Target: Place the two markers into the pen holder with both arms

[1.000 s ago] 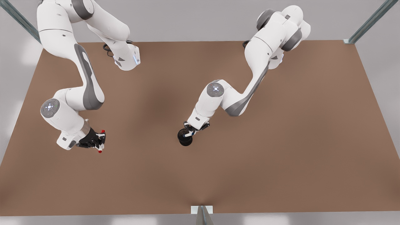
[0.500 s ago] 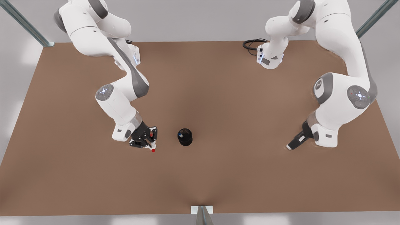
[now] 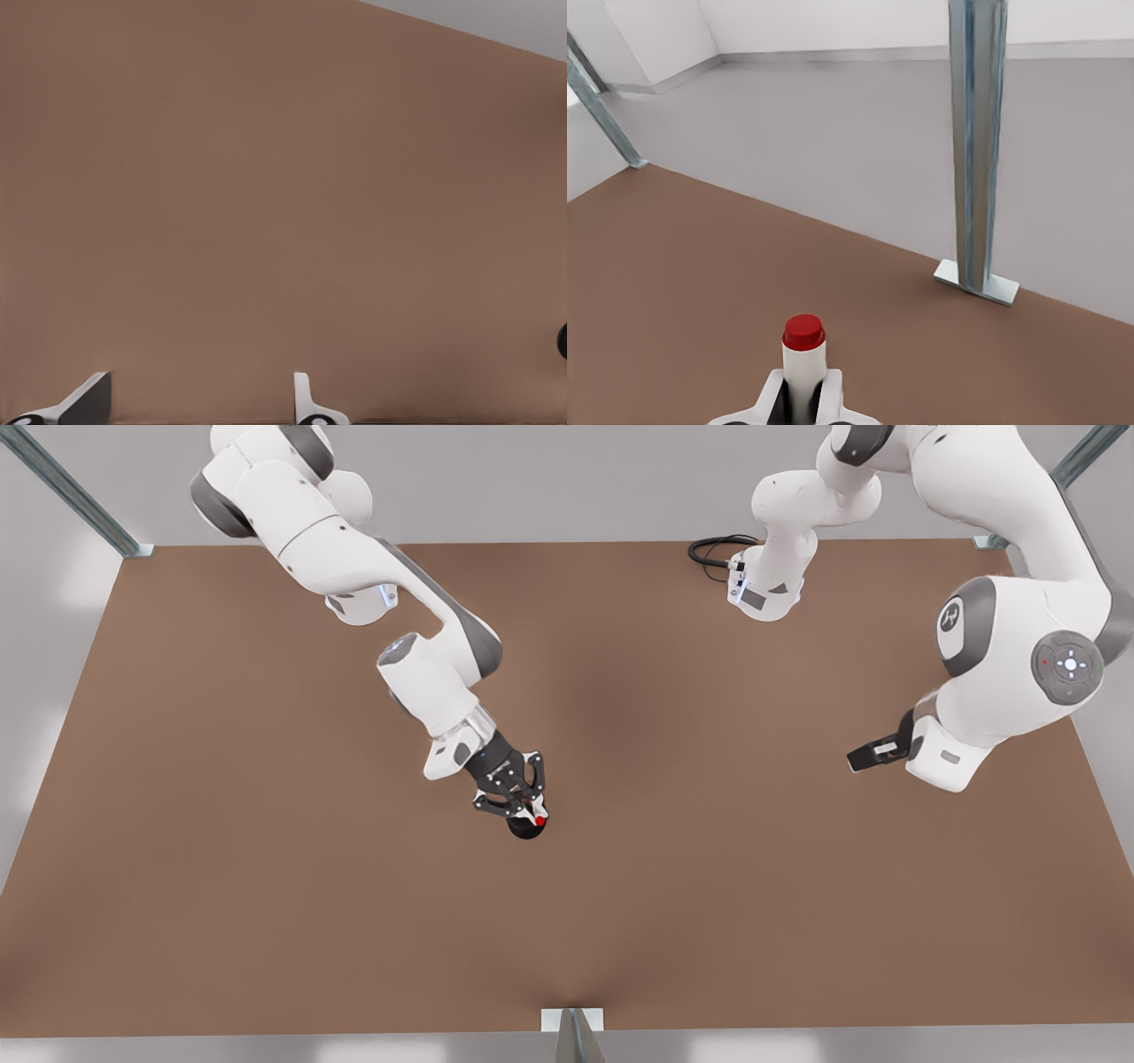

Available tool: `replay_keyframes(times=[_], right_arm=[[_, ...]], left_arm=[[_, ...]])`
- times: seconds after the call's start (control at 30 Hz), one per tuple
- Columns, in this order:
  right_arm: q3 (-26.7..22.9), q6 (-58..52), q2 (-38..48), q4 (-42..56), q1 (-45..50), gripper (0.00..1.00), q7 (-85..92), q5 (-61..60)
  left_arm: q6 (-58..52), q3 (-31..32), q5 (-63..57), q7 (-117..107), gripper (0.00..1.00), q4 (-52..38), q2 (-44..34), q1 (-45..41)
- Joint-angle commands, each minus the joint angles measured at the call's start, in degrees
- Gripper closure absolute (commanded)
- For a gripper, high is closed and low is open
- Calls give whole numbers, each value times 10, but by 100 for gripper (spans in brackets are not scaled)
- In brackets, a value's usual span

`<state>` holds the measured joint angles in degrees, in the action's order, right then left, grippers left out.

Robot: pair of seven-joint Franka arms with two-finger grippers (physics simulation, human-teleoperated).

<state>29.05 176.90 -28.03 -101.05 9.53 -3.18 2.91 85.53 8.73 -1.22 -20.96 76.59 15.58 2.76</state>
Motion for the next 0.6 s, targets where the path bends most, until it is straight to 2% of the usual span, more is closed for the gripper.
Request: replay_keyframes(times=[0.0,0.17,0.4,0.57], right_arm=[[-3,141,-16,-4,3,79,-65,18],[-23,186,-45,-19,0,79,-63,95],[-31,244,-66,-56,4,79,-61,115],[-32,245,-63,-70,-5,79,-61,137]], left_arm=[[-26,0,-1,186,0,0,3,1],[-26,0,2,182,0,0,15,2],[-25,1,3,167,0,0,28,2],[-25,1,3,167,0,0,32,2]])
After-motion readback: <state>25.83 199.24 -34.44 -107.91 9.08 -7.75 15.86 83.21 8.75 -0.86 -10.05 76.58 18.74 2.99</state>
